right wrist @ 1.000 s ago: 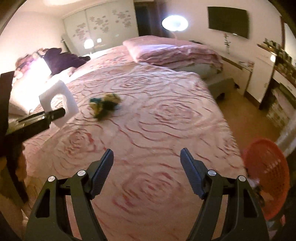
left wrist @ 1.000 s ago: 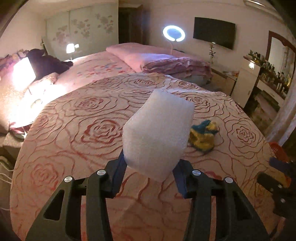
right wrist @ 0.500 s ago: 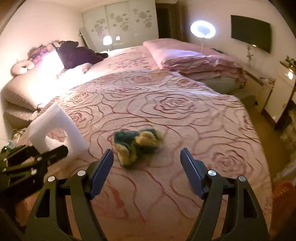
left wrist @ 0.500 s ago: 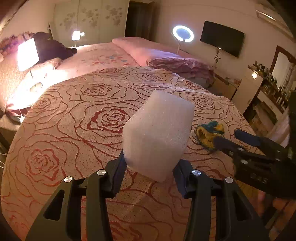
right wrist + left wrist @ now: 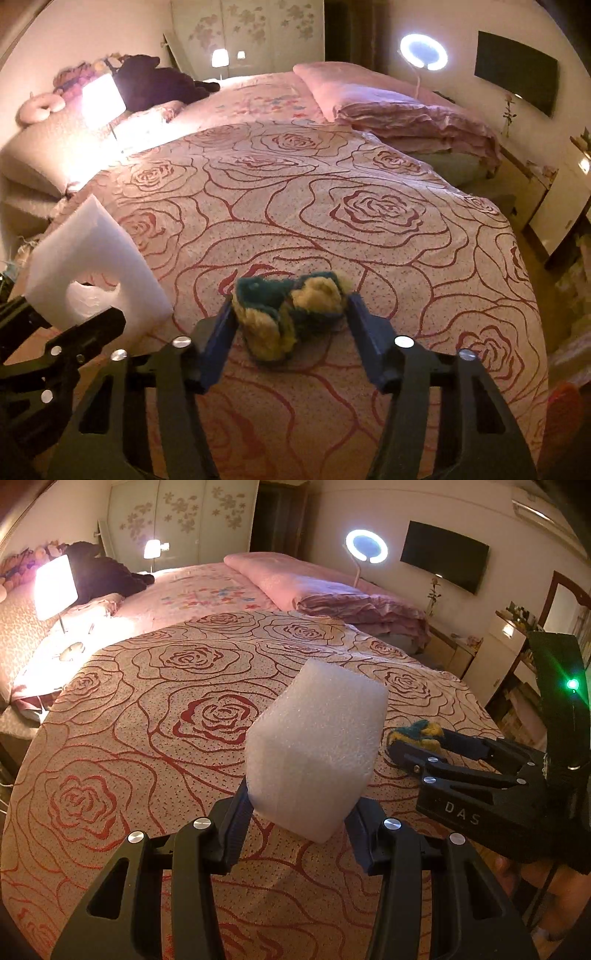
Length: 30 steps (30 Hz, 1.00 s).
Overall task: Collect trash
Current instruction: 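Carry the foam block and knitted toy over the red wastebasket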
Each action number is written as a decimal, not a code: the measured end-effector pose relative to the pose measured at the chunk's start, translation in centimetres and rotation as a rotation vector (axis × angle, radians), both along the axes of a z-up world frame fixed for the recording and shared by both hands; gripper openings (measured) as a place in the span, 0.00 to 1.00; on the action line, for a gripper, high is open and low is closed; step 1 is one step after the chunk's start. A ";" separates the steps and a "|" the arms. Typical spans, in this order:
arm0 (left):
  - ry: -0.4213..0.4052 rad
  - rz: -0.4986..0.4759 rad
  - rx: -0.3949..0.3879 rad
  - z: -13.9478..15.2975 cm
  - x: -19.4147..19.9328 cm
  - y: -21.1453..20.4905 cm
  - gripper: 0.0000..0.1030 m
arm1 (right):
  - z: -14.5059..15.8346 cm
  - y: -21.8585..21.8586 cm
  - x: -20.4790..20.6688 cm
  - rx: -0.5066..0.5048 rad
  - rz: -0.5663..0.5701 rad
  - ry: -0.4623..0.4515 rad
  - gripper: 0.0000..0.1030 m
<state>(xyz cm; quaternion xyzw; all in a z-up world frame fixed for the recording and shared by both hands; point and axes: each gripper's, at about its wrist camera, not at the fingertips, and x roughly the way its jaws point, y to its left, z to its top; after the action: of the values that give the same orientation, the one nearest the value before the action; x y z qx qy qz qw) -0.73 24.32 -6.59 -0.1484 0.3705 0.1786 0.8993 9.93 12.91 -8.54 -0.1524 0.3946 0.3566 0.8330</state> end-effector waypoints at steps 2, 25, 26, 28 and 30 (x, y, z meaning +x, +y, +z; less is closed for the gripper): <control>0.000 0.000 0.000 0.0 0.0 0.0 0.43 | 0.0 -0.1 -0.2 -0.008 -0.002 -0.009 0.50; 0.008 -0.073 0.032 0.1 0.1 -3.7 0.43 | 0.1 -7.6 -3.7 0.044 -0.088 0.046 0.47; 0.008 -0.078 0.031 0.2 0.1 -4.0 0.43 | 0.1 -8.0 -3.8 0.047 -0.092 0.049 0.47; 0.008 -0.087 0.032 0.3 0.0 -4.5 0.43 | 0.2 -9.0 -4.1 0.053 -0.104 0.054 0.47; 0.006 -0.098 0.037 0.4 0.0 -5.2 0.43 | 0.3 -10.0 -4.3 0.057 -0.117 0.058 0.47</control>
<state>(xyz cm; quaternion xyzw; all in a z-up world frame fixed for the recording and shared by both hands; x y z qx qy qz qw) -0.73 19.12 -6.16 -0.1128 0.3766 0.1418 0.9085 5.60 2.90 -8.28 -0.0947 0.4166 0.3227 0.8446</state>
